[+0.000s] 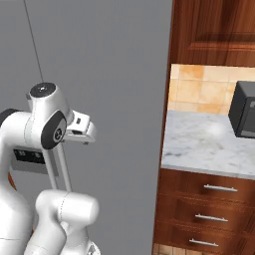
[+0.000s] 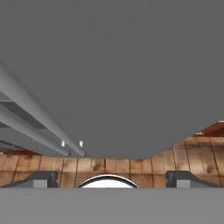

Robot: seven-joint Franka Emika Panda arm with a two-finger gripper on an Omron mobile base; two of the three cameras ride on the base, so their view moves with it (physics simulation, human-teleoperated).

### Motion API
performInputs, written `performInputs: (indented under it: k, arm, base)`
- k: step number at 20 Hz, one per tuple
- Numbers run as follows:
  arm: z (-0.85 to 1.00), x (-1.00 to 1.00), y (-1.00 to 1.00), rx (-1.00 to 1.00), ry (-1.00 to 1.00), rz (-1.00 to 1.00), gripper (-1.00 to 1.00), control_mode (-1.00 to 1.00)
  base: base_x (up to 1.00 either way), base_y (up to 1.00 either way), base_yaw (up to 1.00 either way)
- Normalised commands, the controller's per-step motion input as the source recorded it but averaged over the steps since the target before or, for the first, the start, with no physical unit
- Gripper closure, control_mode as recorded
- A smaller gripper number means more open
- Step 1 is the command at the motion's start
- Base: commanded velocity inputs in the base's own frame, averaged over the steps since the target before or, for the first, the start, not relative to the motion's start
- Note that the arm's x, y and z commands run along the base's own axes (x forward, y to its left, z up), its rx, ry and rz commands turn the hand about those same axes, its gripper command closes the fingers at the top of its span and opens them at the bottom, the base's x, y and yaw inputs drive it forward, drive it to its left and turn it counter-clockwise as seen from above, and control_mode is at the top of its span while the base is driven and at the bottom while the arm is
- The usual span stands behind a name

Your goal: Retrieve the peach and pear from the fridge and place them into the bowl on the dining table.

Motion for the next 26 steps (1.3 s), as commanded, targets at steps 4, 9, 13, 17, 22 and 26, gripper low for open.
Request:
performInputs:
  k: [4, 9, 13, 17, 22, 26]
  arm:
    - [-0.10, -0.08, -0.01, 0.00, -0.04, -0.01, -1.00, 1.00]
    - [0.00, 0.00, 0.00, 0.00, 0.00, 0.00, -1.00, 1.00]
    - [0.00, 0.00, 0.00, 0.00, 0.00, 0.00, -1.00, 1.00]
    - [0.00, 0.00, 0.00, 0.00, 0.00, 0.00, -1.00, 1.00]
    - [0.00, 0.00, 0.00, 0.00, 0.00, 0.00, -1.00, 1.00]
    - [0.00, 0.00, 0.00, 0.00, 0.00, 0.00, -1.00, 1.00]
  base:
    - [0.00, 0.00, 0.00]
    - [-0.30, 0.00, 0.00]
    - [-0.51, 0.00, 0.00]
    - [-0.49, 0.05, 0.00]
    - [-0.44, 0.26, 0.00]
    - [-0.49, 0.45, 0.00]
